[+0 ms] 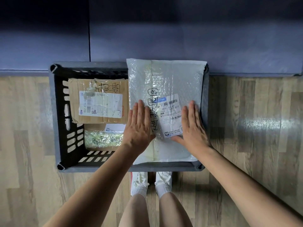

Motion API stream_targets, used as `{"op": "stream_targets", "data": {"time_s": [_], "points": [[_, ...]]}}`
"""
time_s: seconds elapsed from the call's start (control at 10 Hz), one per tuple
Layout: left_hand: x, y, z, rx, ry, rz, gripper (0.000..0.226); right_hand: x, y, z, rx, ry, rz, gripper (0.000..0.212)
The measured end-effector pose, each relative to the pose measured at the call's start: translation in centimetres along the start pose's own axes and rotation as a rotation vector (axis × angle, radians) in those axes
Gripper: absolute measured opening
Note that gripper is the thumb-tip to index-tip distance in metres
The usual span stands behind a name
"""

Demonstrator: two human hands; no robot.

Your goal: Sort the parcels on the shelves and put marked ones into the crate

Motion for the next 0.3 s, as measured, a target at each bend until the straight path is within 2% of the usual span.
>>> {"op": "stream_targets", "data": {"time_s": [0.3], "points": [[-4.0,-2.3,-0.4,-0.044,-0.115,0.002,0.092,-3.5,-1.9,-0.3,-0.004,0.151,-0.082,0.107]]}}
Point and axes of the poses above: each hand's wrist, its own y-axis towards the middle knuckle, its own x-axis out of the palm, z = x × y, the point moved 3 cm from there along y, towards the middle knuckle, and after that the axes turned 8 degrees about x, right-handed, at the moved point
